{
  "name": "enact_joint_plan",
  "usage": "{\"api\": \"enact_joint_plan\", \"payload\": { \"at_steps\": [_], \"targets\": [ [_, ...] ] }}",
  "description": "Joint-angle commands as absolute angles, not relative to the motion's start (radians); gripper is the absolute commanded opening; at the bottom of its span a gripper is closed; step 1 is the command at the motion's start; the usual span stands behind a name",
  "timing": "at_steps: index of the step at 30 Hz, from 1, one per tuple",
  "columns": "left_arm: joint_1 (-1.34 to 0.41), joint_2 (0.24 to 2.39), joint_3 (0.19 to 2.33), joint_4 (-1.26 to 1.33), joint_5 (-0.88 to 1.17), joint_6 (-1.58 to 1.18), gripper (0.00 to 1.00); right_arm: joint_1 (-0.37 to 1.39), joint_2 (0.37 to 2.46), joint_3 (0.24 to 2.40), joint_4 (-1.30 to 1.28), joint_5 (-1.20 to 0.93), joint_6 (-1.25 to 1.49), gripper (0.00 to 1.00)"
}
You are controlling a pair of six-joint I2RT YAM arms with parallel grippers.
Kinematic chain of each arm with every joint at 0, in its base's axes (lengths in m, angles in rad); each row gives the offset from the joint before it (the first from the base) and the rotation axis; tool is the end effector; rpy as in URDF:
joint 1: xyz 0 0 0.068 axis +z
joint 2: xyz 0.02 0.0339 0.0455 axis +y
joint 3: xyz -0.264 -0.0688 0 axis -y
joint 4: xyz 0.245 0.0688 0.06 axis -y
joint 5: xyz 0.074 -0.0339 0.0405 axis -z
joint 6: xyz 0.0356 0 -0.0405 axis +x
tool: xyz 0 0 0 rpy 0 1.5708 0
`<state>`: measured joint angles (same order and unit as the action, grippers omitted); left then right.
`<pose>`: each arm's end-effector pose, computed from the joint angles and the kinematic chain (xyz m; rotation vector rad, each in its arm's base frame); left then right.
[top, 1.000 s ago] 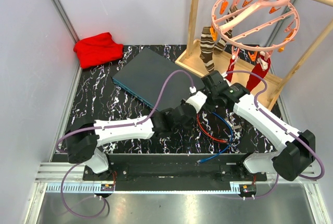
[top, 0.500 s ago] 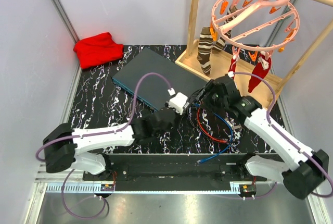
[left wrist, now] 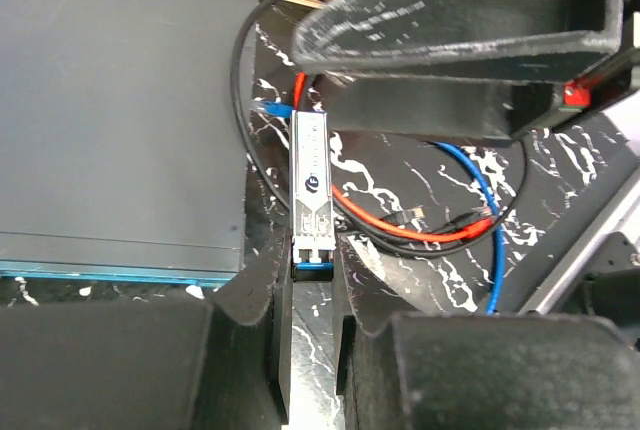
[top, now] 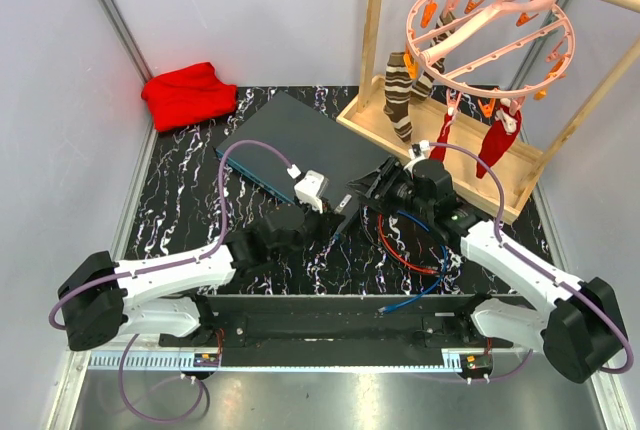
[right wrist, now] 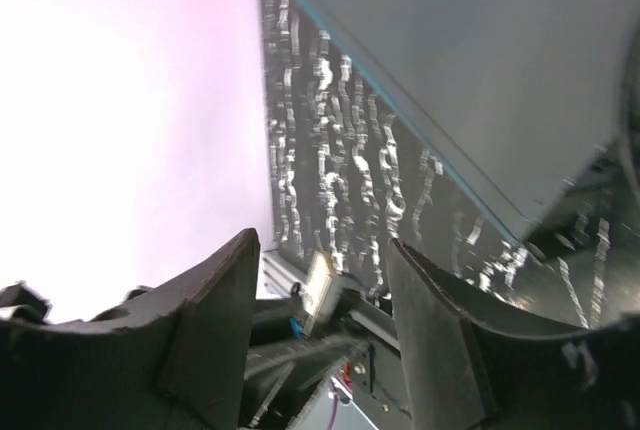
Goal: Insert the plug into the switch port
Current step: Pick up the plug from the center of the board.
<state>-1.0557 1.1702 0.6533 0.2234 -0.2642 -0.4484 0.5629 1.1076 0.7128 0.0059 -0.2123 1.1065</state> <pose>0.1379 -0.2247 0.2563 0.3937 1.8904 -0.7882 0.2091 0.1408 0.2696 0.4360 2.1463 1.2425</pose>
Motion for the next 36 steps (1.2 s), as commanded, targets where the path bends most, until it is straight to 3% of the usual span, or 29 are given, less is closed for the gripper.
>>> {"api": "enact_joint_plan", "payload": {
  "at_steps": [1,6,15,18,22,24,25,27,28,31,36],
  "targets": [
    [-1.054,1.14,0.647,0.31,-0.232,-0.479,0.0,0.56,1.134,0.716,0.164,-0.284,1.1,0.61],
    [-1.052,1.134,0.65,0.313,-0.233,-0.476,0.0,0.561,1.146,0.69,0.199,-0.305,1.124,0.49],
    [-1.049,1.135,0.647,0.345,-0.242,-0.474,0.0,0.56,1.141,0.669,0.199,-0.324,1.132,0.4],
    [-1.048,1.14,0.652,0.353,-0.235,-0.469,0.0,0.56,1.138,0.669,0.198,-0.324,1.131,0.32],
    [-1.046,1.137,0.647,0.356,-0.229,-0.468,0.0,0.561,1.137,0.67,0.193,-0.319,1.127,0.13],
    [-1.043,1.129,0.64,0.362,-0.235,-0.46,0.08,0.56,1.134,0.67,0.189,-0.313,1.124,0.01],
    [-1.042,1.115,0.631,0.365,-0.235,-0.457,0.22,0.56,1.131,0.672,0.183,-0.31,1.123,0.0],
    [-1.028,1.1,0.62,0.37,-0.233,-0.456,0.35,0.56,1.123,0.673,0.178,-0.301,1.118,0.0],
    [-1.022,1.085,0.612,0.37,-0.229,-0.454,0.47,0.56,1.121,0.676,0.172,-0.298,1.115,0.0],
    [-0.996,1.063,0.604,0.367,-0.206,-0.454,0.58,0.56,1.124,0.687,0.153,-0.282,1.098,0.0],
    [-0.982,1.071,0.61,0.359,-0.166,-0.453,0.61,0.56,1.132,0.689,0.147,-0.281,1.097,0.0]
  ]
}}
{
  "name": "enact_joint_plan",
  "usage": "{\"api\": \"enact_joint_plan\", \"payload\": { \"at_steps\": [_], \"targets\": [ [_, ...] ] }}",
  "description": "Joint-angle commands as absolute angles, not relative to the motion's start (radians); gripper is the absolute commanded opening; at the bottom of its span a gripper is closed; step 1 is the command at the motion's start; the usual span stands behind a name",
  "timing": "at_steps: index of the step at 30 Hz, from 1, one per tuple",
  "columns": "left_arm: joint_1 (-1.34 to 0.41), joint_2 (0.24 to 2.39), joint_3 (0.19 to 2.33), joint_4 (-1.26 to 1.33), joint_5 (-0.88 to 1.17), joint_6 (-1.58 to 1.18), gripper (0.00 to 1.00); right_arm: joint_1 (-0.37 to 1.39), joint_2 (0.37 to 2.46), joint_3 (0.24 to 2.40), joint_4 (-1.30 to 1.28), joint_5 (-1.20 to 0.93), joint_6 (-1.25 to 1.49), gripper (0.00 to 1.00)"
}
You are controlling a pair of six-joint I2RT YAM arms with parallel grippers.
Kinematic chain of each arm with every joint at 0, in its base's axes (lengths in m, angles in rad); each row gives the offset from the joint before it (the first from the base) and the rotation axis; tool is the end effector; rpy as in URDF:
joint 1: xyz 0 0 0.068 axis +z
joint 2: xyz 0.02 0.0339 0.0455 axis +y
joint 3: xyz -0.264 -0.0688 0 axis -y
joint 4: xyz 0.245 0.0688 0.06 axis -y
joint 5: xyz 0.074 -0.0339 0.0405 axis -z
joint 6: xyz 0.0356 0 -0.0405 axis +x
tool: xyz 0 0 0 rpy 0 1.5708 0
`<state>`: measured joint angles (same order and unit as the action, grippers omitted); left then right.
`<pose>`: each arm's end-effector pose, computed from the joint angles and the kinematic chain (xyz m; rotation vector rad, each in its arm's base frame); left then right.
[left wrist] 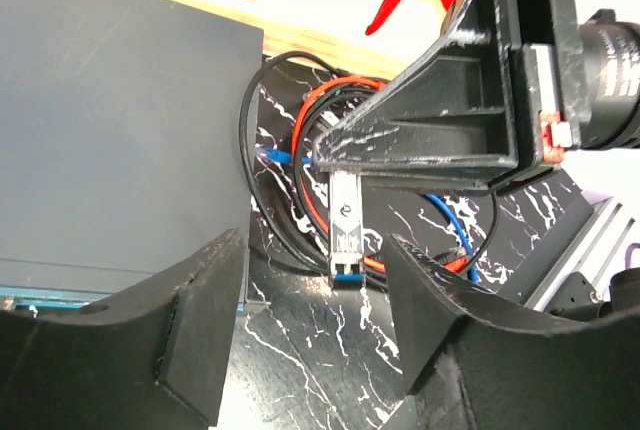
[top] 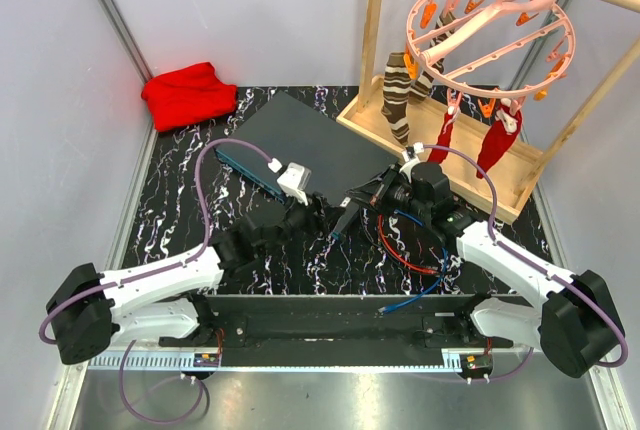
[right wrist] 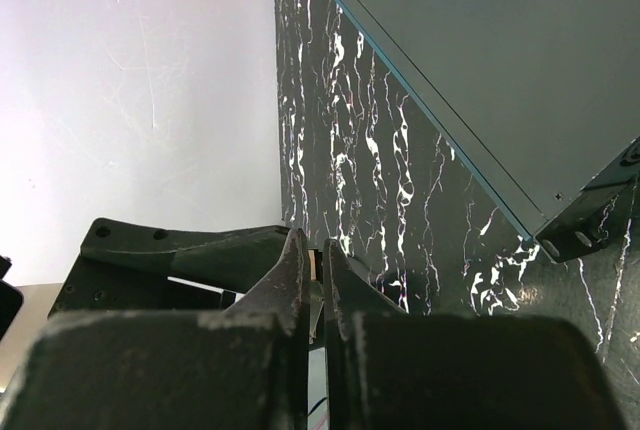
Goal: Insert the plug into the switch port
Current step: Pick up the plug from the center of the board.
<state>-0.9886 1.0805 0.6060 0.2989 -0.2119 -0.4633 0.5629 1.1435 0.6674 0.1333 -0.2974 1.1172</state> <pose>0.1427 -0.2032 0.2688 0.3156 1.7979 -0.8671 0.2123 0.1463 0.2585 0.3710 2.1363 1.3475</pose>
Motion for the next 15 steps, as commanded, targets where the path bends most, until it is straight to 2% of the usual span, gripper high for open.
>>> {"api": "enact_joint_plan", "payload": {
  "at_steps": [1,8,12,15],
  "targets": [
    [-0.982,1.077,0.615,0.359,-0.161,-0.451,0.61,0.56,1.135,0.69,0.146,-0.279,1.097,0.0],
    [-0.979,1.115,0.653,0.313,-0.141,-0.425,0.56,0.56,1.144,0.698,0.146,-0.278,1.098,0.0],
    [-0.976,1.134,0.663,0.308,-0.137,-0.419,0.5,0.56,1.15,0.703,0.146,-0.279,1.095,0.0],
    [-0.974,1.141,0.67,0.305,-0.132,-0.416,0.42,0.56,1.154,0.706,0.144,-0.279,1.095,0.0]
  ]
}}
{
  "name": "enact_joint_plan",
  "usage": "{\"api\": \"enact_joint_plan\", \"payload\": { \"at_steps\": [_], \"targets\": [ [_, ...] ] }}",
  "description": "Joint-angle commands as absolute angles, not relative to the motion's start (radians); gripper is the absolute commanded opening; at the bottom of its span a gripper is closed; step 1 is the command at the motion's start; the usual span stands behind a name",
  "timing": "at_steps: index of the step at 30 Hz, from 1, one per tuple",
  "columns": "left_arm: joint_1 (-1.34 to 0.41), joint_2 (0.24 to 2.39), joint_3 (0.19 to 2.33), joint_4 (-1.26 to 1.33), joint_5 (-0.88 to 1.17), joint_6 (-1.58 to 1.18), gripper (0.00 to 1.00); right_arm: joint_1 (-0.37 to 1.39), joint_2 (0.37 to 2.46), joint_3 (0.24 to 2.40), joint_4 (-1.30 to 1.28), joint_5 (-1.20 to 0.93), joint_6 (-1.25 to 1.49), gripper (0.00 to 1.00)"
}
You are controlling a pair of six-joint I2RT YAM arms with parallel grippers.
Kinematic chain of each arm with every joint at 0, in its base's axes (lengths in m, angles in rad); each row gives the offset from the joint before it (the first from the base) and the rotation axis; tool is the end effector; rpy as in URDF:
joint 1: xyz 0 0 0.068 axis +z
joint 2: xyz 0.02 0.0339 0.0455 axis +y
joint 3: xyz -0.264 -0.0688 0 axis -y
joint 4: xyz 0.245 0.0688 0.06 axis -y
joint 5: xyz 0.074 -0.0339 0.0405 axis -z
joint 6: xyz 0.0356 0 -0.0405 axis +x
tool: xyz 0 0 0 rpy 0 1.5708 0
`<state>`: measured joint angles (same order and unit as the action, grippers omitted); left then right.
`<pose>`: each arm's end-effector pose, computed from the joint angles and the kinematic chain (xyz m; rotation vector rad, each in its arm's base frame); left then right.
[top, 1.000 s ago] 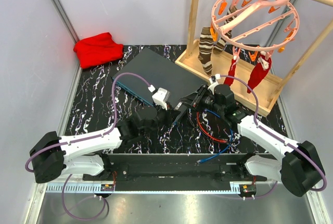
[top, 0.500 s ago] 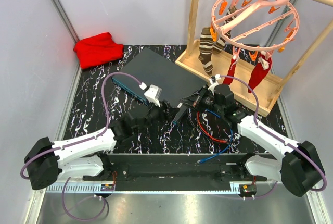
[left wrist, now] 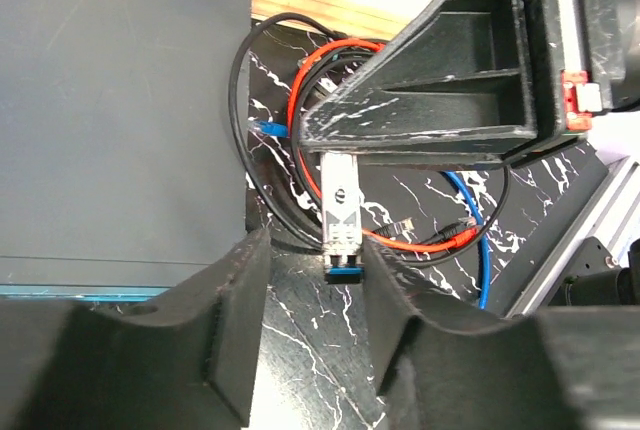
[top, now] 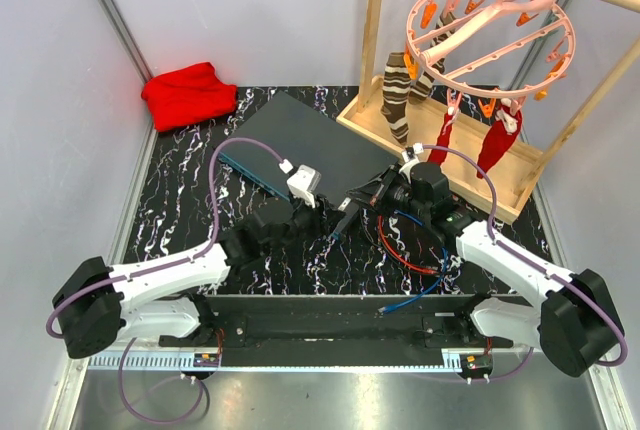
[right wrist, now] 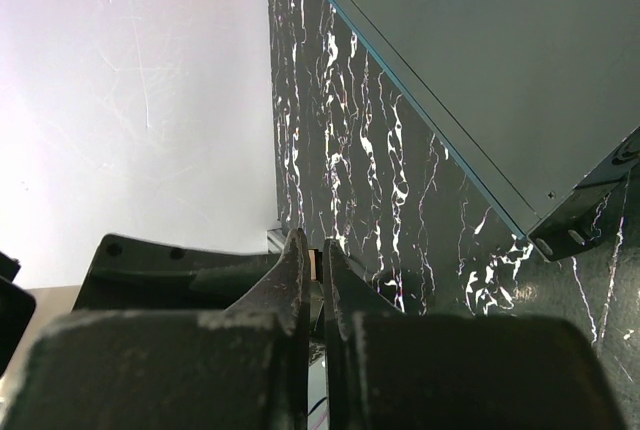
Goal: Insert the plug into the switch port
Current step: Pick up the plug from the center of the board, then insert the plug into the switch port.
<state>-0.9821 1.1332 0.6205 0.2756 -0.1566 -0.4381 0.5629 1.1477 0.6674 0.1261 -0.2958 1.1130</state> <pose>0.1474 -0.2108 0.2591 0.3950 1.8501 -0.8566 0.2126 0.1464 0.2568 0.3722 2.1469 1.3378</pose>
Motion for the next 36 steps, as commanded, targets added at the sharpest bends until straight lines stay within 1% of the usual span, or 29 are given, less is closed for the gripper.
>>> {"api": "enact_joint_plan", "payload": {
  "at_steps": [1,3,4,6,8,9,10,11,12,13,15,16,18,19,22,23,24,28,29,30,36],
  "targets": [
    [-0.976,1.141,0.672,0.307,-0.132,-0.416,0.39,0.56,1.155,0.707,0.143,-0.279,1.095,0.0],
    [-0.976,1.141,0.67,0.313,-0.132,-0.411,0.34,0.56,1.158,0.709,0.141,-0.281,1.094,0.0],
    [-0.976,1.14,0.67,0.311,-0.133,-0.408,0.29,0.56,1.16,0.71,0.141,-0.281,1.094,0.0],
    [-0.976,1.138,0.672,0.313,-0.133,-0.397,0.22,0.56,1.166,0.713,0.14,-0.282,1.092,0.0],
    [-0.976,1.138,0.672,0.31,-0.13,-0.382,0.12,0.56,1.17,0.713,0.138,-0.285,1.092,0.0],
    [-0.976,1.135,0.673,0.307,-0.132,-0.377,0.09,0.561,1.175,0.715,0.138,-0.288,1.091,0.0],
    [-0.973,1.137,0.67,0.302,-0.135,-0.373,0.06,0.56,1.175,0.715,0.14,-0.288,1.089,0.02],
    [-0.973,1.135,0.67,0.292,-0.137,-0.364,0.0,0.56,1.178,0.715,0.138,-0.29,1.088,0.04],
    [-0.971,1.132,0.664,0.284,-0.138,-0.362,0.0,0.56,1.178,0.716,0.137,-0.29,1.083,0.08],
    [-0.966,1.128,0.658,0.278,-0.146,-0.361,0.0,0.56,1.18,0.718,0.133,-0.285,1.071,0.19],
    [-0.956,1.111,0.632,0.267,-0.153,-0.357,0.0,0.561,1.183,0.733,0.111,-0.284,1.045,0.32],
    [-0.945,1.101,0.621,0.264,-0.161,-0.356,0.0,0.56,1.184,0.741,0.101,-0.284,0.998,0.46],
    [-0.933,1.076,0.589,0.25,-0.169,-0.339,0.0,0.558,1.183,0.771,0.056,-0.281,0.939,0.55],
    [-0.924,1.069,0.58,0.244,-0.179,-0.328,0.0,0.558,1.181,0.781,0.039,-0.273,0.88,0.63],
    [-0.908,1.049,0.549,0.201,-0.222,-0.282,0.0,0.558,1.164,0.802,0.006,-0.262,0.745,0.67],
    [-0.902,1.046,0.54,0.183,-0.229,-0.264,0.0,0.558,1.16,0.805,0.006,-0.256,0.709,0.7],
    [-0.897,1.039,0.525,0.173,-0.241,-0.259,0.0,0.557,1.151,0.81,-0.035,-0.247,0.681,0.7],
    [-0.879,1.023,0.466,0.175,-0.273,-0.239,0.0,0.557,1.12,0.792,-0.046,-0.19,0.505,0.72],
    [-0.877,1.022,0.453,0.19,-0.279,-0.236,0.0,0.557,1.114,0.792,-0.052,-0.187,0.48,0.78],
    [-0.879,1.022,0.428,0.201,-0.285,-0.236,0.0,0.557,1.106,0.796,-0.075,-0.184,0.456,0.92],
    [-0.877,1.049,0.351,0.302,-0.317,-0.227,0.0,0.557,1.106,0.789,-0.097,-0.204,0.396,0.93]
  ]
}}
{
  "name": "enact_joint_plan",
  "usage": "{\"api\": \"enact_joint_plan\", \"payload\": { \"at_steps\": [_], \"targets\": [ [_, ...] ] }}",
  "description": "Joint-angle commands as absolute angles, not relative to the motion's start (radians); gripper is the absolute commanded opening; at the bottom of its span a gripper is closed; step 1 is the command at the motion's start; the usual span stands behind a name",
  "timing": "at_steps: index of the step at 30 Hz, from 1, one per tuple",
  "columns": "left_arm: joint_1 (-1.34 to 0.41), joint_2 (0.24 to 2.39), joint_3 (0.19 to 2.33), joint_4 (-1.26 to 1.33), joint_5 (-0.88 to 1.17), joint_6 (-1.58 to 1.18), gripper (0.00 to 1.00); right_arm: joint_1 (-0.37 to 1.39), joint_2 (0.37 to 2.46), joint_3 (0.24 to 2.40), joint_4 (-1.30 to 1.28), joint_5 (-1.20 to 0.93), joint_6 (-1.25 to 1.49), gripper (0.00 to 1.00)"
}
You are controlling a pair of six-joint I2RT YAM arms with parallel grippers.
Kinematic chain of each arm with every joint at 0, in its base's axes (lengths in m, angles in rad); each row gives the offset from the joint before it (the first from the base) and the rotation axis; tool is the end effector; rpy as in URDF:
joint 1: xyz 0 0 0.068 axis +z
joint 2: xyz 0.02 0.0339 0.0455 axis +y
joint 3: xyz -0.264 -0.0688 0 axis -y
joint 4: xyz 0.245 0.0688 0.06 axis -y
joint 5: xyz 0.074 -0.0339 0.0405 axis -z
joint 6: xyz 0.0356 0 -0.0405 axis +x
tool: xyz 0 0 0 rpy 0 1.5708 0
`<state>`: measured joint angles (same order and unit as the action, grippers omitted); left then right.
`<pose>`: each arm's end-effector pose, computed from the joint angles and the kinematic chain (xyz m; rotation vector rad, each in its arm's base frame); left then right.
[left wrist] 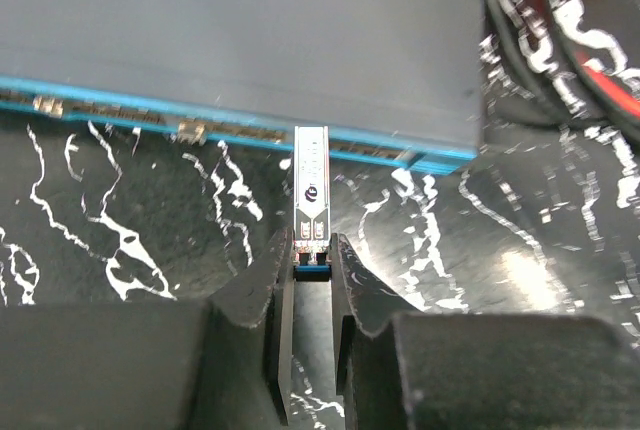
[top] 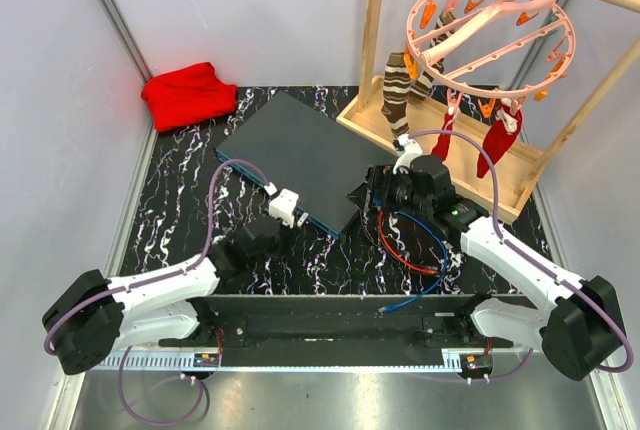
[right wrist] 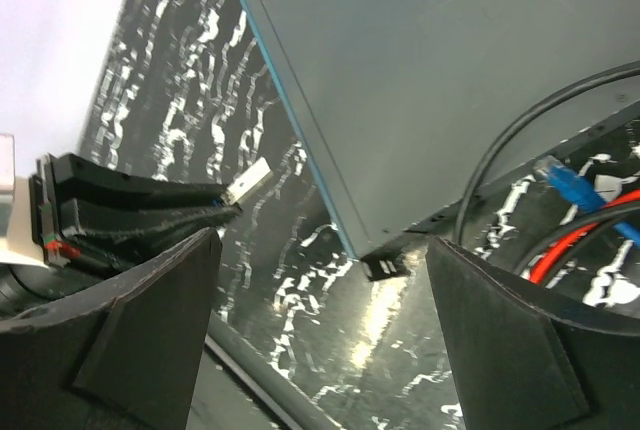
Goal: Insert the plug into the switch port
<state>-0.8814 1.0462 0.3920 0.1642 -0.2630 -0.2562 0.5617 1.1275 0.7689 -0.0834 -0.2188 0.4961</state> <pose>0.1435 -0.1595 0.1895 0.4790 2.0150 -0.4371 0.2122 0.1426 0.2757 -0.2161 2.1064 0.8751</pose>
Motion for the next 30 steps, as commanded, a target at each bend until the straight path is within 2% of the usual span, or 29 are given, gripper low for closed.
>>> {"api": "enact_joint_plan", "payload": {
  "at_steps": [1,11,30],
  "targets": [
    [-0.879,1.054,0.342,0.32,-0.328,-0.221,0.0,0.557,1.106,0.785,-0.095,-0.213,0.382,0.93],
    [-0.825,1.189,0.298,0.521,-0.293,-0.137,0.0,0.555,1.095,0.762,-0.092,-0.216,0.261,0.94],
    [-0.77,1.315,0.281,0.627,-0.198,-0.115,0.0,0.557,1.118,0.762,-0.089,-0.196,0.213,0.94]
  ]
}}
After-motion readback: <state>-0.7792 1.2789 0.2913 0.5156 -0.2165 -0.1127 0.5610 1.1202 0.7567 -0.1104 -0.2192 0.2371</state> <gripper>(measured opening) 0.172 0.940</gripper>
